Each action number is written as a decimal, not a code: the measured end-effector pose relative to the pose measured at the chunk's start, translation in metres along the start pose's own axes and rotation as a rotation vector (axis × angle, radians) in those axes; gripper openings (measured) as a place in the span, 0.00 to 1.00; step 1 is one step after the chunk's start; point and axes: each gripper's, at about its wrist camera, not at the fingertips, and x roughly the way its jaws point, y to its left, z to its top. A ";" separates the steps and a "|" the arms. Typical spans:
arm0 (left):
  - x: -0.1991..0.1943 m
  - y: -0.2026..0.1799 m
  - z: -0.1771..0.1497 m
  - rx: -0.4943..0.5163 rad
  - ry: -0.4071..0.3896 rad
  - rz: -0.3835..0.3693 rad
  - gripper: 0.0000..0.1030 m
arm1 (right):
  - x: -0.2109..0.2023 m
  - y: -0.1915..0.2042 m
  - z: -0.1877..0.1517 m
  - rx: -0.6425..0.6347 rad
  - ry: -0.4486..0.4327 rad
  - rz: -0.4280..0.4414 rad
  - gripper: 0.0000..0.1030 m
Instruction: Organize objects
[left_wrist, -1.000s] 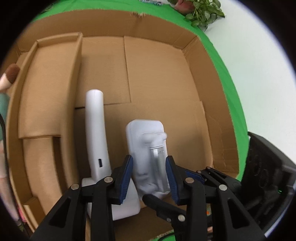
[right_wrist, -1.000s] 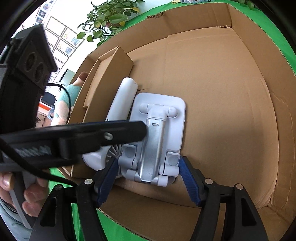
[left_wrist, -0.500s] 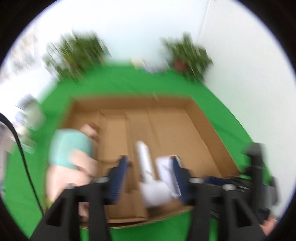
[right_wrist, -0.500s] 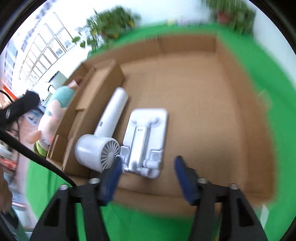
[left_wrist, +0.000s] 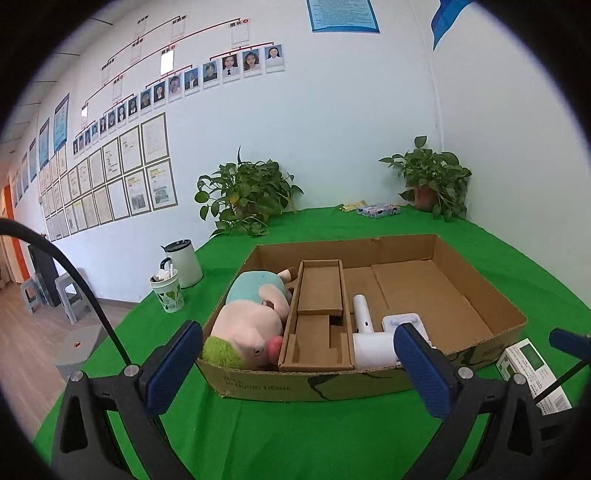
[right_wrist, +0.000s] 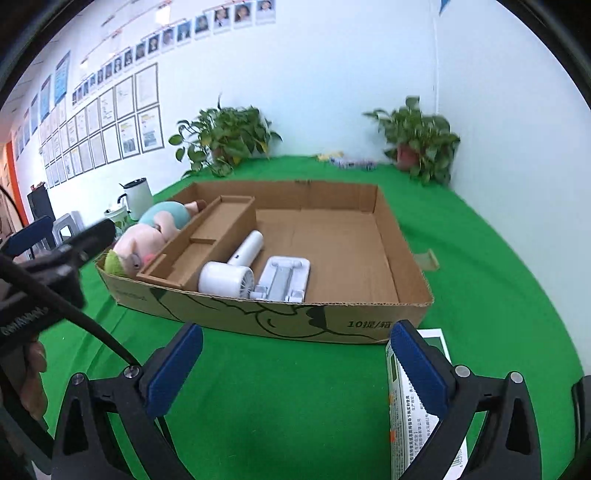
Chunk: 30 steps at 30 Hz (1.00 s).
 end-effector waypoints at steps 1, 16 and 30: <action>-0.001 0.002 -0.001 -0.004 0.008 -0.004 1.00 | -0.005 0.003 -0.001 -0.008 -0.015 0.002 1.00; -0.009 0.006 -0.011 -0.016 0.062 -0.035 0.99 | -0.015 0.009 -0.004 -0.011 -0.033 0.016 1.00; 0.000 0.001 -0.020 -0.025 0.087 -0.026 0.96 | -0.007 -0.018 -0.022 0.034 0.034 0.011 1.00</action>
